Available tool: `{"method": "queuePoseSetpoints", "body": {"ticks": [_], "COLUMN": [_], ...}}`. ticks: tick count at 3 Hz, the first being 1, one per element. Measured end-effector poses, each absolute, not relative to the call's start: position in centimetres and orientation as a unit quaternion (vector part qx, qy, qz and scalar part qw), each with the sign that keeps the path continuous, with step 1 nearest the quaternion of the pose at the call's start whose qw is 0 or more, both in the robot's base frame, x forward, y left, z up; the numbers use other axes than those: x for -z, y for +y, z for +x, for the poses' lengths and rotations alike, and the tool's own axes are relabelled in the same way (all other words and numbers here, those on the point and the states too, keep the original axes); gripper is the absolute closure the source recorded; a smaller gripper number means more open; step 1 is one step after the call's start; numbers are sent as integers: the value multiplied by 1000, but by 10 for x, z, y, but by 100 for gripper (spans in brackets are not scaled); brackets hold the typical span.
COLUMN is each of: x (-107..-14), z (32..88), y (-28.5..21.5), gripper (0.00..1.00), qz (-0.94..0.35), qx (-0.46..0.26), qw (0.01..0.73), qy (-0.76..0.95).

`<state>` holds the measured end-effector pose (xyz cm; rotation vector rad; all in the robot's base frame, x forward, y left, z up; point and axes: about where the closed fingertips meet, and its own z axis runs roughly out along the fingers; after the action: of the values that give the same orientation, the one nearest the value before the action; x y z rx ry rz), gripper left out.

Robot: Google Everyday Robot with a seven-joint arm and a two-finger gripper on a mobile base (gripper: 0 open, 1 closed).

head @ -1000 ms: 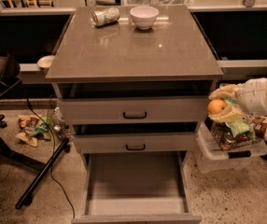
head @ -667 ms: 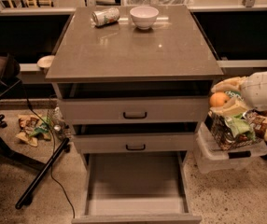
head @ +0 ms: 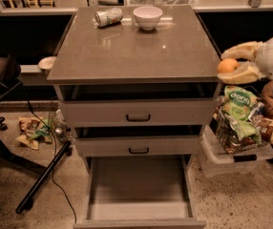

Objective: Pick orange from bottom drawer and place on counter

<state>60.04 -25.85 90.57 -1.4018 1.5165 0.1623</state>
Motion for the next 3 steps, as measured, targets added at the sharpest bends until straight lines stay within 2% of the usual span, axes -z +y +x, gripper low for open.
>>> {"method": "queuePoseSetpoints", "body": {"ticks": [2,3], "x": [-911,-918], "z": [605,634], "y": [-258,-252], "gripper": [100,100], "qz": [-574,-549], "qx": [-66,-61], "qw": [512,511], "qy": [635,658]}}
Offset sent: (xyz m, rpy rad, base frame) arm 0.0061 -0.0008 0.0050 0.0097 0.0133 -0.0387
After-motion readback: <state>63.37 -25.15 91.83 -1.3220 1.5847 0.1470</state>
